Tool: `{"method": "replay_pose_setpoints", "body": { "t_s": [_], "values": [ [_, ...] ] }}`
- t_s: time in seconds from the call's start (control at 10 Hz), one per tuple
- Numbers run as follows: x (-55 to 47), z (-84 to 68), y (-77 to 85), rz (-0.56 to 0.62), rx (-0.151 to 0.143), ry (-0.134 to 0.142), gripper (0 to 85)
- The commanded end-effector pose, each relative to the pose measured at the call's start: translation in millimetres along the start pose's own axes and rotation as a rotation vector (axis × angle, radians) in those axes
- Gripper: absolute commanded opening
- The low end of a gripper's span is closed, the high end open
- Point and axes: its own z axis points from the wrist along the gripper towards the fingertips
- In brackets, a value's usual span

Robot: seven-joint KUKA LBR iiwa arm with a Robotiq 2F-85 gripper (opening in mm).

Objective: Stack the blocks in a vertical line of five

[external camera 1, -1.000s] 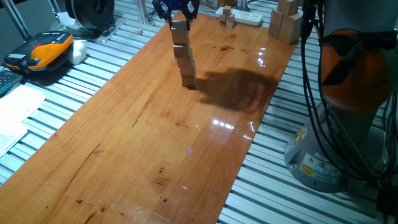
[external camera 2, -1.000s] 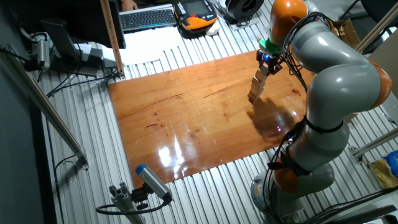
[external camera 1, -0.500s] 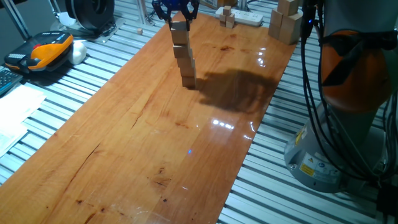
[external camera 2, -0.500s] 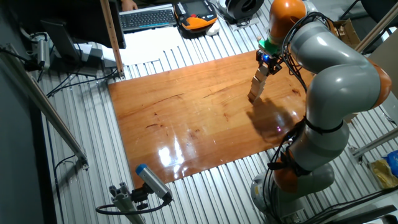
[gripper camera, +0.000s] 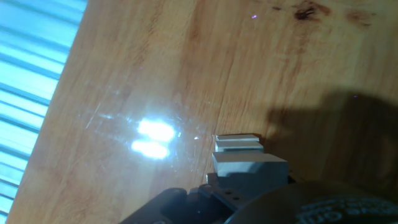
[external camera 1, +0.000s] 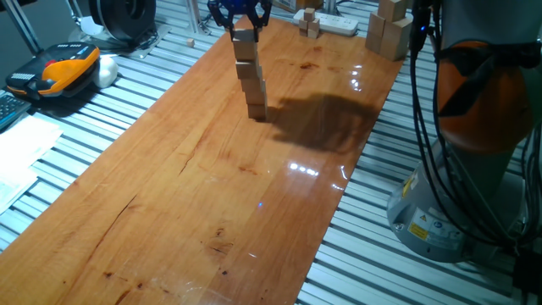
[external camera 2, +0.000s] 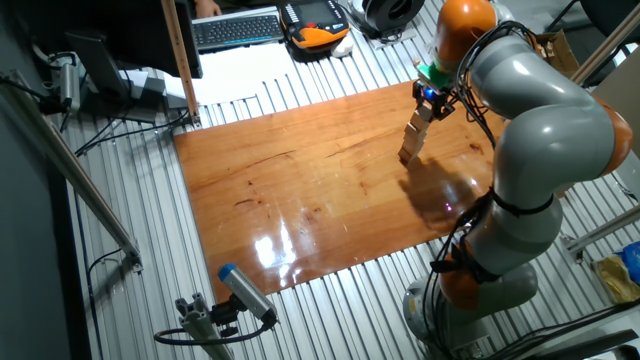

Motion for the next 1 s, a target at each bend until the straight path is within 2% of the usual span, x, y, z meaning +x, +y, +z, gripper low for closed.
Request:
{"method": "replay_pose_setpoints", "body": {
  "t_s": [0.0,0.4,0.5,0.9],
  "values": [
    [0.1,0.1,0.0,0.001,0.0,0.0,0.0],
    [1.0,0.3,0.2,0.014,0.01,-0.008,0.0],
    [1.3,0.4,0.4,0.018,0.012,-0.008,17.0],
    [2.1,0.3,0.6,0.017,0.024,-0.012,17.0]
  ]
}}
